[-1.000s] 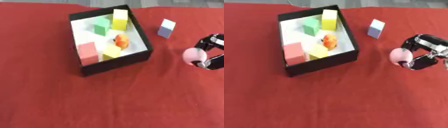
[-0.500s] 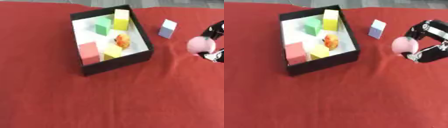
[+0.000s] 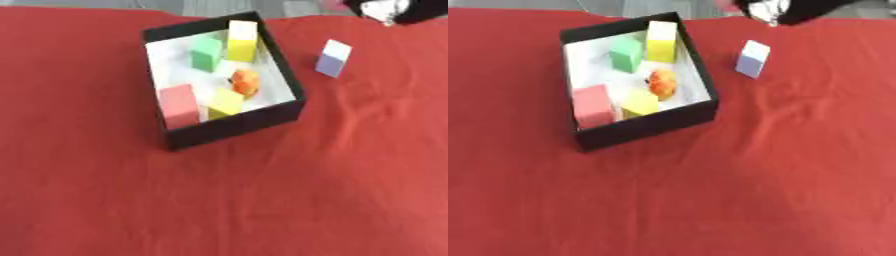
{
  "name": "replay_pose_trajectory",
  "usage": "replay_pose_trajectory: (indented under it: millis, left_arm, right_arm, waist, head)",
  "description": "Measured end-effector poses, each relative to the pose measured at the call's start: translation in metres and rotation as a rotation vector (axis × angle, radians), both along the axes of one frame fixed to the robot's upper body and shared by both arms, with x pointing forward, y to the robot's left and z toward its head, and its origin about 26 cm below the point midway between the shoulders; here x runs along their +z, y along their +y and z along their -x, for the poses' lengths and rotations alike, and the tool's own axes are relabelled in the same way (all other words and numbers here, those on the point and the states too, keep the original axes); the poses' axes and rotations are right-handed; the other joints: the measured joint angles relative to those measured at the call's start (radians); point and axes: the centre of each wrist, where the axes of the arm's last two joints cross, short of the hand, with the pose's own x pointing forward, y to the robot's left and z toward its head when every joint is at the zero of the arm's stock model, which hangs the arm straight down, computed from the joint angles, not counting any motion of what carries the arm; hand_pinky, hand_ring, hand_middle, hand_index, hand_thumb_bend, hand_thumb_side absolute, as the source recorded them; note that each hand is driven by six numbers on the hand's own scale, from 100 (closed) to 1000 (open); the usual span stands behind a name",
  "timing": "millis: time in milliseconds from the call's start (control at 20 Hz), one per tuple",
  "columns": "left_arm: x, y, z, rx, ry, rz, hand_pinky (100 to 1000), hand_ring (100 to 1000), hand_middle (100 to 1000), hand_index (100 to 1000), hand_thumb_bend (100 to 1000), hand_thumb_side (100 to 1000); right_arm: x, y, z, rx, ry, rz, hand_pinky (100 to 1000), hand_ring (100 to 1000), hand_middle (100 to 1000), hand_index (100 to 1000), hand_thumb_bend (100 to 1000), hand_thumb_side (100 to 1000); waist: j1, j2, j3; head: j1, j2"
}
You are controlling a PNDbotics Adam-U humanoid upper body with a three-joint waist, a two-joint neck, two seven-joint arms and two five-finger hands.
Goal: Pick up objects on the table and place them in the box.
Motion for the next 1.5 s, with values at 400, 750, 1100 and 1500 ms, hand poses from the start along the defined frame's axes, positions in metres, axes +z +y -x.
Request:
replay_pose_trajectory:
  millis: [400, 750, 1100, 1500]
  left_arm:
    - [0.011, -0.007, -0.005, -0.034, -0.080, -0.006, 651, 697, 673, 762, 430, 648]
    - [0.010, -0.009, -0.006, -0.045, -0.079, 0.002, 649, 695, 671, 761, 429, 649]
    - [0.006, -0.008, -0.005, -0.038, -0.066, 0.003, 648, 694, 671, 761, 430, 648]
    - [0.001, -0.004, -0.002, -0.016, -0.046, 0.005, 647, 694, 670, 761, 433, 649]
  right_arm:
    - [-0.063, 0.077, -0.077, -0.025, 0.087, 0.030, 790, 626, 542, 663, 342, 100]
    - [-0.114, 0.088, -0.103, -0.068, 0.112, 0.091, 849, 837, 806, 906, 528, 177]
    - [-0.083, 0.080, -0.092, -0.027, 0.018, -0.021, 873, 861, 843, 945, 652, 100]
    - [-0.015, 0.011, -0.071, -0.047, -0.017, -0.143, 879, 870, 855, 942, 585, 136]
  waist:
    - [0.010, 0.000, 0.043]
    - [0.010, 0.000, 0.042]
    - [0.012, 0.000, 0.029]
    - [0.003, -0.014, -0.001]
  head:
    - [-0.057, 0.022]
    - [-0.060, 0.023]
    - [-0.043, 0.023]
    - [-0.024, 0.023]
